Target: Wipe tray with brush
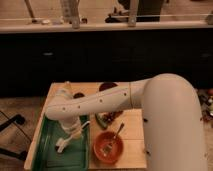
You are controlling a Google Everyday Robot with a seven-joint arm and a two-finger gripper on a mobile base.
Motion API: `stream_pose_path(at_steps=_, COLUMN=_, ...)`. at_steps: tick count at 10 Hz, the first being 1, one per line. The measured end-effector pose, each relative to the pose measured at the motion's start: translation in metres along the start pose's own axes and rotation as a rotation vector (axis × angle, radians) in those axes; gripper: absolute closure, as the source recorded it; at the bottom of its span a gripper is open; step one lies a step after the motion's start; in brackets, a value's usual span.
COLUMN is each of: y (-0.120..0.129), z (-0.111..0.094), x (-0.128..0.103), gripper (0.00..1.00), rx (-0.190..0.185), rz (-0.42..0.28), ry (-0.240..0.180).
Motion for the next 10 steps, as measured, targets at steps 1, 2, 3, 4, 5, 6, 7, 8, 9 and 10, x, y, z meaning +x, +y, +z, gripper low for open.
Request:
stream_pose_path(at_steps=1, y=0.000, z=0.001, x=0.008, gripper=1.00, rx=-0.002, rz=0.020, ry=0.001)
stream_pose_path(at_steps=2, y=-0.001, z=0.001, x=0.015, gripper=1.00, rx=-0.002, rz=0.038, ry=-0.001)
stream_pose_path(at_steps=3, y=-0.004, z=0.000, x=0.025, gripper=1.00, rx=-0.001, rz=0.065, ry=-0.003)
stream_pose_path(at_steps=4, y=-0.014, z=-0.003, x=0.033, gripper=1.00, rx=0.006, rz=0.081, ry=-0.005)
stream_pose_path(at_steps=5, y=-0.022, z=-0.004, x=0.035, gripper=1.00, rx=0.011, rz=0.084, ry=-0.006)
stream_pose_path(at_steps=6, y=-0.028, z=-0.006, x=0.034, gripper=1.00, rx=0.015, rz=0.081, ry=-0.006)
stream_pose_path(at_steps=7, y=-0.037, z=-0.009, x=0.027, gripper=1.00, rx=0.021, rz=0.072, ry=-0.008)
stream_pose_path(at_steps=8, y=-0.046, z=-0.012, x=0.015, gripper=1.00, rx=0.027, rz=0.052, ry=-0.008)
stream_pose_path(at_steps=9, y=-0.051, z=-0.014, x=0.006, gripper=1.00, rx=0.030, rz=0.036, ry=-0.007)
stream_pose_path(at_steps=10, y=-0.056, z=-0.016, x=-0.008, gripper=1.00, rx=0.032, rz=0.006, ry=-0.006)
